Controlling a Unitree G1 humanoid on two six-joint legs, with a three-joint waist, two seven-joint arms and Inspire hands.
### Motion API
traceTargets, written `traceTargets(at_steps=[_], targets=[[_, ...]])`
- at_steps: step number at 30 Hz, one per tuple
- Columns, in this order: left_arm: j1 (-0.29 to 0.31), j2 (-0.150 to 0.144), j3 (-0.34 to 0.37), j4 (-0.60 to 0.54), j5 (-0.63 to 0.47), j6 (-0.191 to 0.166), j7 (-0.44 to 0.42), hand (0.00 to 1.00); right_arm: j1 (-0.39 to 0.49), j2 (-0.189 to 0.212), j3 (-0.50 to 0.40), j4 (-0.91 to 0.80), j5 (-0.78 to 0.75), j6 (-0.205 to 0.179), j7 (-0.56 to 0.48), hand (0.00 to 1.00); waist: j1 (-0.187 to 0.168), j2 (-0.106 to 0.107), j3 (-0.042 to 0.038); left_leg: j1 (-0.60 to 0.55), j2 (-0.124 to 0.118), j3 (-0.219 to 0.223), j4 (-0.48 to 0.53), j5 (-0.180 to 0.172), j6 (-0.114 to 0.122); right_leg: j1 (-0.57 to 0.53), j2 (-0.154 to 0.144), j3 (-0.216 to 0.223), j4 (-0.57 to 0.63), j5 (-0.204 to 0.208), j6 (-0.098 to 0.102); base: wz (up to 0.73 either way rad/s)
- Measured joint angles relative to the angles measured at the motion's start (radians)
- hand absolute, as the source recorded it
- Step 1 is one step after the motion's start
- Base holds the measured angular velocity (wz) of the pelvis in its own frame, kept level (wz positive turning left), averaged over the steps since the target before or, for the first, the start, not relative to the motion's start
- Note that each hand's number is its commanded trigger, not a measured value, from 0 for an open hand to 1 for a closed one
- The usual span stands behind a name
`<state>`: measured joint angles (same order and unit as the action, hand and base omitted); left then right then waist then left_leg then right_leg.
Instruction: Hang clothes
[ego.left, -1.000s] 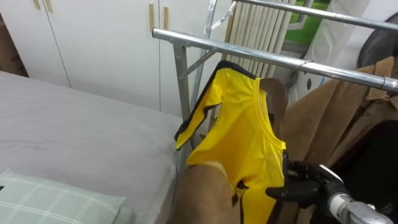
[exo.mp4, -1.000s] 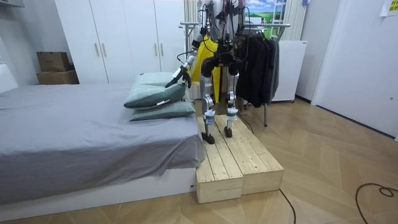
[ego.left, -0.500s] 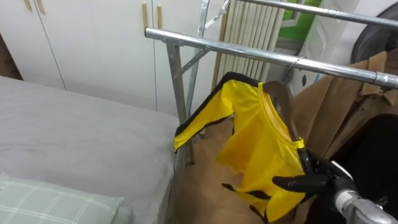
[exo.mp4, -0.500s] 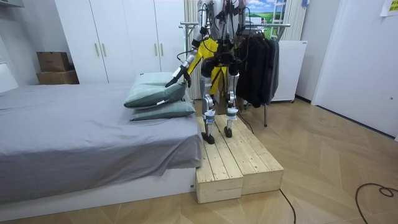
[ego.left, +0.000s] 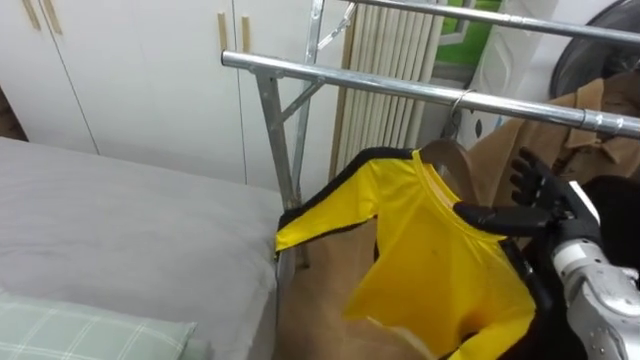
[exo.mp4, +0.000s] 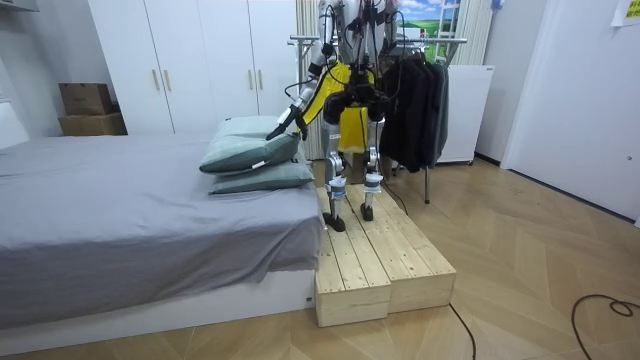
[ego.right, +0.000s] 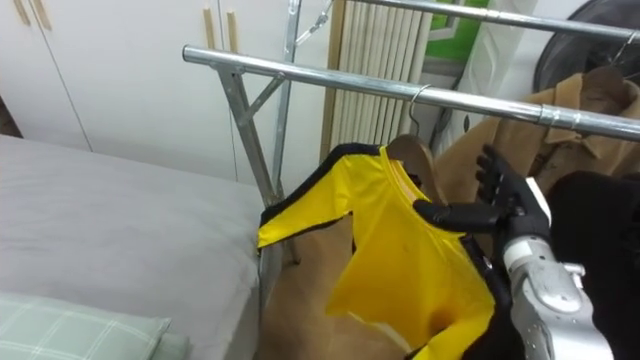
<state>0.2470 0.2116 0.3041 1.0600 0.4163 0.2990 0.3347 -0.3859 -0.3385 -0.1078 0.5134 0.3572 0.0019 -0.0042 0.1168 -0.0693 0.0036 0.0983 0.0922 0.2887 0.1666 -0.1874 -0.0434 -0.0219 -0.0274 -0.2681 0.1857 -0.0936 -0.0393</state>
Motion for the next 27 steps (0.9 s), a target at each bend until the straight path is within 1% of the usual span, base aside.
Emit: traceTargets(at_steps=[2,6,8,12,14,18,20,23,27], targets=[[0.0,0.001,0.001,0.0,-0.014,0.0,0.0,0.0,0.017,-0.001,0.0,-0.042,0.015,0.0,-0.014,0.0,-0.003,0.0,0.0,-0.002,0.0,0.004,-0.003,0.0,0.0,-0.006,0.0,-0.002,0.0,0.0,0.0,-0.04],[0.012,0.001,0.002,0.001,-0.014,0.001,-0.003,0.0,0.021,-0.001,-0.002,-0.061,0.017,0.0,-0.04,0.0,-0.014,0.0,0.0,-0.002,0.0,0.008,-0.006,0.0,0.0,-0.008,0.001,0.0,0.0,0.0,0.0,-0.02],[0.017,0.002,0.005,0.001,-0.023,0.001,-0.012,0.0,0.028,-0.001,-0.002,-0.085,0.023,0.0,-0.059,0.0,-0.025,0.0,0.0,-0.004,0.0,0.008,-0.007,0.0,0.0,-0.011,0.0,0.001,0.001,0.0,0.0,0.0],[0.02,0.002,0.016,0.001,-0.031,0.004,-0.019,0.0,0.06,-0.001,-0.018,-0.153,0.03,-0.001,-0.059,0.0,-0.045,0.0,0.0,-0.01,0.0,0.011,-0.006,0.0,0.0,-0.02,0.001,0.009,0.002,0.0,0.0,-0.01],[0.026,0.002,0.016,0.002,-0.032,0.01,-0.019,0.0,0.103,-0.001,-0.033,-0.176,0.03,-0.001,-0.059,0.0,-0.056,0.0,0.0003,-0.01,0.0,0.014,-0.006,0.0,0.0,-0.021,0.002,0.014,0.003,0.0,0.0,-0.03],[0.028,0.002,0.016,0.022,-0.032,0.012,-0.023,0.0,0.157,-0.001,-0.034,-0.177,-0.008,0.0,-0.058,0.0,-0.076,0.0,0.0007,-0.02,0.0,0.028,-0.005,0.0,0.0,-0.043,0.001,0.023,0.02,0.0,0.0,-0.11],[0.028,0.002,0.028,0.03,-0.032,0.016,-0.026,0.0,0.188,-0.002,-0.037,-0.177,-0.018,0.0,-0.058,0.0,-0.088,-0.001,0.0014,-0.024,0.0,0.037,-0.005,0.0,0.0,-0.052,0.003,0.032,0.02,0.0,-0.001,-0.11],[0.028,0.002,0.044,0.037,-0.032,0.018,-0.036,0.0,0.227,-0.01,-0.043,-0.179,-0.023,0.001,-0.059,0.0,-0.092,-0.001,0.0017,-0.019,0.001,0.043,-0.007,-0.001,-0.001,-0.051,0.006,0.043,0.02,0.0,-0.002,-0.08],[0.028,0.003,0.044,0.04,-0.031,0.02,-0.037,0.0,0.284,-0.013,-0.042,-0.179,-0.036,0.0,-0.058,0.0,-0.093,0.0,0.0026,-0.015,0.002,0.043,-0.007,-0.001,-0.002,-0.048,0.006,0.045,0.019,0.0,-0.002,0.0]])
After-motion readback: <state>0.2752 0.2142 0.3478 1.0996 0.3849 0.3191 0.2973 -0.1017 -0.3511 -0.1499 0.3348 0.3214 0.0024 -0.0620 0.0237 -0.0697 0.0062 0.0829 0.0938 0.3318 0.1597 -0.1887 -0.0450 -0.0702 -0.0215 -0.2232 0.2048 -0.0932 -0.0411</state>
